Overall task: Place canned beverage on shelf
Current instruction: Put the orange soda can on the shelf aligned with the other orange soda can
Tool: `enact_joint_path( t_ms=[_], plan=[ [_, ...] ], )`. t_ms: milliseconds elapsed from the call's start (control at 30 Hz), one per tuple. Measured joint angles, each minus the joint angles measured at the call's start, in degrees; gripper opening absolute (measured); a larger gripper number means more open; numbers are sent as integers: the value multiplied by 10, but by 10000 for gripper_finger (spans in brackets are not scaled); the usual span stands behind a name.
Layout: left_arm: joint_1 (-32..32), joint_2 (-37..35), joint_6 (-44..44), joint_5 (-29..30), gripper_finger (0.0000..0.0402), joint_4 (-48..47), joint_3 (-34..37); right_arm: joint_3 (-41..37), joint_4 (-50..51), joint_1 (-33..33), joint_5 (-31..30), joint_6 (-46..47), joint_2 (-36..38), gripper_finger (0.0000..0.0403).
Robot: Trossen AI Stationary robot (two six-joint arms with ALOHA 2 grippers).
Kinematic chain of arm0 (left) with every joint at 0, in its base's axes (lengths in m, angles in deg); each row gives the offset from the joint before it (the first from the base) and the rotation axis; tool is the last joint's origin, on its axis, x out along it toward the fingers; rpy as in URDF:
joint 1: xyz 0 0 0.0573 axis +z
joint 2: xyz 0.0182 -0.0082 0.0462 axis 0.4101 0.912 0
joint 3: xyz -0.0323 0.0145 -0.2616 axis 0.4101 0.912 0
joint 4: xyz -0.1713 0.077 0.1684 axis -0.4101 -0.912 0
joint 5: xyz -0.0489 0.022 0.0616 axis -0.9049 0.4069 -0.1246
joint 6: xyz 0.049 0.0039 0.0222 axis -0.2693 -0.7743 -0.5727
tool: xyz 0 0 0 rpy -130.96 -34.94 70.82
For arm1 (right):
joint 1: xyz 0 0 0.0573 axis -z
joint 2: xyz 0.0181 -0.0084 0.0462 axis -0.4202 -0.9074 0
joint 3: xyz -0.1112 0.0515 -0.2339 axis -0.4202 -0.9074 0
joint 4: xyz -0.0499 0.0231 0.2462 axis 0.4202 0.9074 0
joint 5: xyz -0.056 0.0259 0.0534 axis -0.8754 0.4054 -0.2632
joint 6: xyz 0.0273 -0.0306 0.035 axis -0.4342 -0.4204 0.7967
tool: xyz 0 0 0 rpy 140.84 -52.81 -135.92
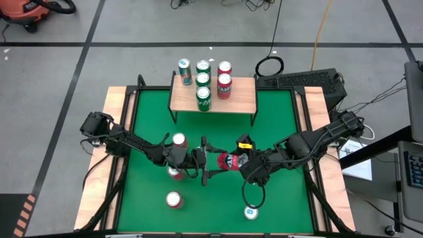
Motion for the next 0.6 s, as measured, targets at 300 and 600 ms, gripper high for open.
enact_joint_path(
  t_ms=[300, 600],
  plan=[
    [0, 0, 8, 9, 285, 0, 0, 0, 0, 0, -6, 47, 0, 352],
    [-1, 0, -10, 39, 286, -2, 0, 0, 61, 0, 10, 266, 0, 358]
  ],
)
